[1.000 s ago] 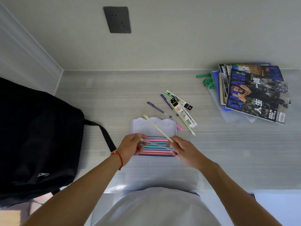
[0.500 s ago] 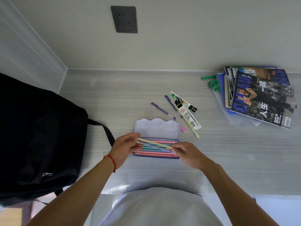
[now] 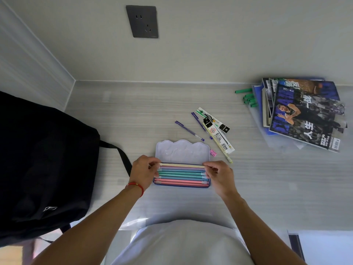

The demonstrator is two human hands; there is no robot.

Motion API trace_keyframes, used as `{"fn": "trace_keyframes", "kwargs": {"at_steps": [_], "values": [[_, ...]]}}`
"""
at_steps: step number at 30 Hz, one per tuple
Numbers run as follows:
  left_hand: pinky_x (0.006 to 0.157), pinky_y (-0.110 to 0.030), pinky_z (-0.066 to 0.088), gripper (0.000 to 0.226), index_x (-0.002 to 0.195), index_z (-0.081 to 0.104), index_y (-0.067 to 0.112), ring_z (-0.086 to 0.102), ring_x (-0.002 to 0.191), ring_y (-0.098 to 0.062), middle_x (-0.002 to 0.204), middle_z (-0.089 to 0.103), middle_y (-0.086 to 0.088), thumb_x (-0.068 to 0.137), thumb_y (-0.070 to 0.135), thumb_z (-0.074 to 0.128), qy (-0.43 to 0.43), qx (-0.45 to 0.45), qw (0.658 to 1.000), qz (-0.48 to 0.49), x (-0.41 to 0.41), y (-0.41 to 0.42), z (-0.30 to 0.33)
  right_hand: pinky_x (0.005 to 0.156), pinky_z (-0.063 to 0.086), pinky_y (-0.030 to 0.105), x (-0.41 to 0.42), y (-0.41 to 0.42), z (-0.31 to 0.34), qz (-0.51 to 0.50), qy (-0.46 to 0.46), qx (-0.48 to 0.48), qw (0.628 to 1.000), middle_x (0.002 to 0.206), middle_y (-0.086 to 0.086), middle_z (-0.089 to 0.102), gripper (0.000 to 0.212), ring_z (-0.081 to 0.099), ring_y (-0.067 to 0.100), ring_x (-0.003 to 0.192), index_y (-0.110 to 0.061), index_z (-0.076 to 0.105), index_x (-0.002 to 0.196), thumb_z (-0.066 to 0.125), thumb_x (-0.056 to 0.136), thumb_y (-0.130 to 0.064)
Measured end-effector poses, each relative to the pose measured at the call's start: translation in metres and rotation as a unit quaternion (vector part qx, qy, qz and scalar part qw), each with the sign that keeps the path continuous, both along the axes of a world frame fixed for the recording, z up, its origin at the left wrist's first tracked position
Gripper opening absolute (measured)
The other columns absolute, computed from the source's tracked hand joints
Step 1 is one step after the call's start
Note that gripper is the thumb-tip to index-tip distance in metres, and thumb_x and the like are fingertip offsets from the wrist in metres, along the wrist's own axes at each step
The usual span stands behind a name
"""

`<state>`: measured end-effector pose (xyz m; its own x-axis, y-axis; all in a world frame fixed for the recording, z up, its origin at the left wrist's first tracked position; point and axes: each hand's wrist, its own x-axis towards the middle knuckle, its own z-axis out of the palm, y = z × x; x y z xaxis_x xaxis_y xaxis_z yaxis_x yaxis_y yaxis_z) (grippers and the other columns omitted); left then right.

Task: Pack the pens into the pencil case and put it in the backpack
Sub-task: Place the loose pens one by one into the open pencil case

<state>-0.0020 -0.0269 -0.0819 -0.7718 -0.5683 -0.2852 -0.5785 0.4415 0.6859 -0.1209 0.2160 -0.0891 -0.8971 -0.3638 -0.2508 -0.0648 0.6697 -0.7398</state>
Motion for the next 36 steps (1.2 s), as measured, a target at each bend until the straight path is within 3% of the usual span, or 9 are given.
{"fn": "trace_keyframes", "kwargs": {"at_steps": [2,7,17,22,26,36], "values": [[0.068,-0.010,0.049,0.012,0.098,0.073,0.014,0.065,0.076,-0.014,0.092,0.065,-0.002,0.092,0.021,0.065,-0.005,-0.037,0.999,-0.021,-0.002,0.000,-0.002,0.074,0.061,0.029,0.003,-0.001,-0.002,-0.013,0.025,0.005,1.000,0.092,0.000,0.068,0.011,0.070,0.015,0.081,-0.016,0.076,0.100,0.067,0.094,-0.016],[0.078,-0.020,0.048,0.016,0.101,0.071,0.016,0.056,0.087,-0.013,0.098,0.063,-0.005,0.093,0.027,0.063,-0.027,-0.084,0.994,-0.060,-0.004,0.000,-0.012,0.079,0.061,0.036,0.010,-0.004,-0.005,-0.029,0.077,0.028,0.996,0.100,0.010,0.069,0.011,0.069,0.022,0.089,-0.011,0.075,0.102,0.068,0.094,-0.015],[0.076,-0.016,0.045,0.013,0.097,0.071,0.021,0.058,0.084,-0.012,0.095,0.065,-0.001,0.091,0.032,0.065,-0.029,-0.110,0.990,-0.083,-0.002,-0.003,-0.021,0.086,0.059,0.037,0.010,-0.001,-0.004,-0.044,0.043,0.045,0.997,0.105,0.009,0.068,0.018,0.067,0.021,0.096,-0.011,0.072,0.110,0.067,0.094,-0.016],[0.077,-0.017,0.049,0.008,0.094,0.069,0.020,0.057,0.083,-0.011,0.092,0.063,0.001,0.091,0.028,0.066,-0.018,-0.116,0.990,-0.082,-0.003,0.001,-0.021,0.081,0.060,0.031,0.011,0.001,-0.004,-0.053,0.047,0.034,0.997,0.102,0.006,0.073,0.015,0.069,0.018,0.091,-0.012,0.073,0.107,0.068,0.093,-0.014],[0.067,-0.005,0.041,0.005,0.091,0.066,0.020,0.058,0.081,-0.013,0.092,0.058,0.003,0.091,0.026,0.067,-0.015,-0.110,0.992,-0.068,-0.002,0.000,-0.022,0.078,0.061,0.030,0.010,0.003,-0.003,-0.042,0.061,0.047,0.996,0.102,0.002,0.075,0.013,0.071,0.016,0.092,-0.014,0.073,0.105,0.068,0.093,-0.016],[0.068,-0.012,0.047,0.006,0.092,0.064,0.023,0.058,0.080,-0.013,0.092,0.057,0.004,0.090,0.027,0.067,-0.019,-0.110,0.991,-0.077,-0.002,-0.002,-0.021,0.075,0.060,0.027,0.011,0.004,-0.006,-0.004,0.094,0.068,0.993,0.103,0.004,0.071,0.013,0.069,0.017,0.092,-0.014,0.069,0.102,0.072,0.090,-0.019]]}}
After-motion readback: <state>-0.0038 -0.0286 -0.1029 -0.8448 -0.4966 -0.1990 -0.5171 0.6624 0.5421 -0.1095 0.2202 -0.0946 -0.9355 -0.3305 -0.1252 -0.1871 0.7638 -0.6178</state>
